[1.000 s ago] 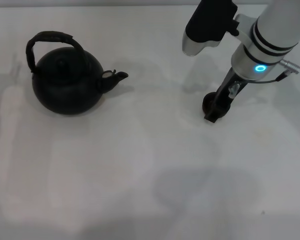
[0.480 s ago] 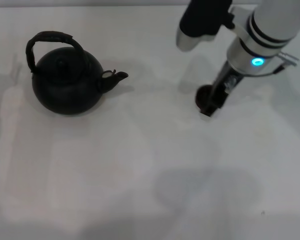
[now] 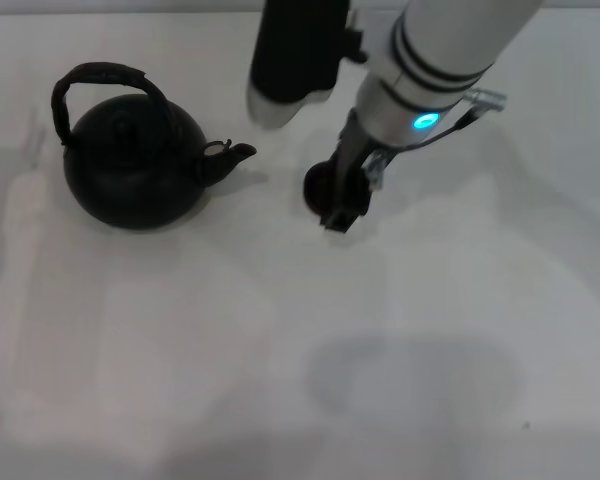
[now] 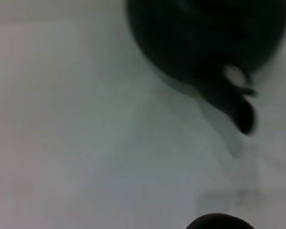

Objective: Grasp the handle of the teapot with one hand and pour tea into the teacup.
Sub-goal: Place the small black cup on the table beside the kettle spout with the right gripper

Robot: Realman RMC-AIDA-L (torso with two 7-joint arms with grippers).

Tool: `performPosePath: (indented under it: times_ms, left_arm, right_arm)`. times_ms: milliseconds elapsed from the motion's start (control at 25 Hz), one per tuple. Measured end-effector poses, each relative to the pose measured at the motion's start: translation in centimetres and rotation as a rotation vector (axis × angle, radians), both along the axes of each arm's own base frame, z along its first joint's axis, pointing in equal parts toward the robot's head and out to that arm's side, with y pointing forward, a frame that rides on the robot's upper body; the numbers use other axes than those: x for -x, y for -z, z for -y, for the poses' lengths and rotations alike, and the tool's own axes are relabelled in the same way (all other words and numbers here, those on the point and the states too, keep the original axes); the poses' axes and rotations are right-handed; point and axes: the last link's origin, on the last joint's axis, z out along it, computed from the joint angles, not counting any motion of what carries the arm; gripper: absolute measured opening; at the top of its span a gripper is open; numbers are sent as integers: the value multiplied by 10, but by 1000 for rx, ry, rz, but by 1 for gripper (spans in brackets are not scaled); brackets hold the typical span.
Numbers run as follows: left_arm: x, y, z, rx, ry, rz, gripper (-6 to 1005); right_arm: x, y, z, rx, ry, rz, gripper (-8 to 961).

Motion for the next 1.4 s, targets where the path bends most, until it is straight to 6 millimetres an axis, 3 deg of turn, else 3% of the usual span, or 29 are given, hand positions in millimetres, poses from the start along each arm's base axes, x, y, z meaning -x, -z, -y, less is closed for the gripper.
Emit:
performPosePath:
  times_ms: [280, 560, 1400]
  left_arm:
    - [-1, 0, -1, 0, 2, 0, 830]
    - [-1, 1, 0, 3, 3, 0, 830]
    - [-2, 1, -1, 3, 5, 0, 830]
  right_arm:
    - [6, 18, 13, 65, -44, -5, 723]
    - [-3, 31, 18, 95, -48, 27, 724]
    - [-11, 34, 20, 136, -68, 59, 728]
